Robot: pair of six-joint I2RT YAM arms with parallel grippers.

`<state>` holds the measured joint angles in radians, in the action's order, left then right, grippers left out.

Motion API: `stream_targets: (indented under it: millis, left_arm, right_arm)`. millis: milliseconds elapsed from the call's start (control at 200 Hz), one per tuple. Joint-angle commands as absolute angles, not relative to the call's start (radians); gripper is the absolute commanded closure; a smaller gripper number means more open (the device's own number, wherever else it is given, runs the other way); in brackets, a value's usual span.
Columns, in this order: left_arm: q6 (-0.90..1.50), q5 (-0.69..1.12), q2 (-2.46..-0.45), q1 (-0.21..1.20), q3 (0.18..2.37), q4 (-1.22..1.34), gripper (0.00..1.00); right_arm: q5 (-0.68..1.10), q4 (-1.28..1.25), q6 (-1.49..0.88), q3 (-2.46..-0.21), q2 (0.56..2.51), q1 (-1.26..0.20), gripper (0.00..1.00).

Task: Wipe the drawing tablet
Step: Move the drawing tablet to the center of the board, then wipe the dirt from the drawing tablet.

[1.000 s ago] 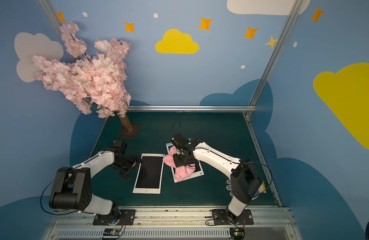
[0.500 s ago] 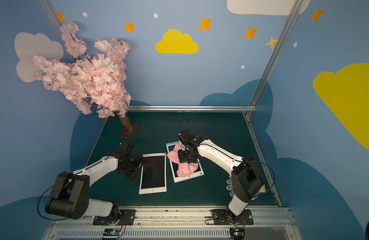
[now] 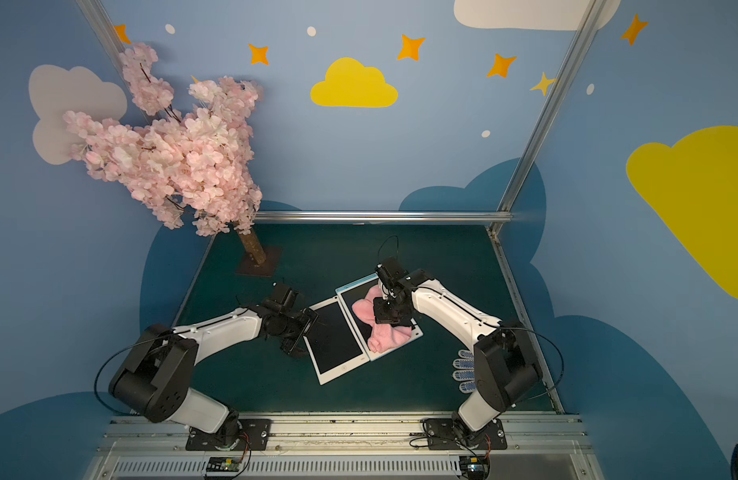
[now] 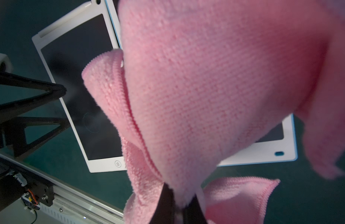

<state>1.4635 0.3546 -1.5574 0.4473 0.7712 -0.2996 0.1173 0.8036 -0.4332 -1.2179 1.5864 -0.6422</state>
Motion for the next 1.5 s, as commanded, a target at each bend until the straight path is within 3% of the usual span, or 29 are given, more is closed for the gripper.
stream_targets:
  millis: [0,350,551,711,836,1016,1231,1497]
  left_arm:
    - [1.528,0.358,-1.648,0.503,0.788,-0.218,0.00]
    - [1.504,0.435,-1.863,0.620,1.027,-0.156,0.02]
    - [1.432,0.440,-1.763,0.615,1.037,-0.279,0.05]
    - [1.344,0.383,-1.666,0.551,1.060,-0.394,0.10]
    - [1.243,0.361,-1.694,0.450,1.141,-0.458,0.21]
    - [0.989,0.378,-1.937,0.337,1.445,-0.701,0.40]
    - [0.889,0.339,-2.092,0.296,1.626,-0.813,0.45]
    - [0.897,0.350,-2.113,0.278,1.626,-0.813,0.45]
  right_arm:
    - [0.119,0.802,-0.433,-1.197,1.533,-0.631,1.00]
    - [0.087,0.803,-0.461,-1.092,1.443,-0.556,1.00]
    - [0.068,0.675,-0.485,-0.957,1.354,-0.513,1.00]
    - [0.091,0.621,-0.376,-0.985,1.389,-0.517,1.00]
    - [0.085,0.641,-0.288,-1.057,1.456,-0.527,1.00]
    - [0.055,0.630,-0.092,-1.165,1.528,-0.550,1.00]
    - [0.250,0.735,0.139,-1.412,1.764,-0.551,1.00]
    - [0.281,1.030,0.017,-1.836,2.083,-0.697,1.00]
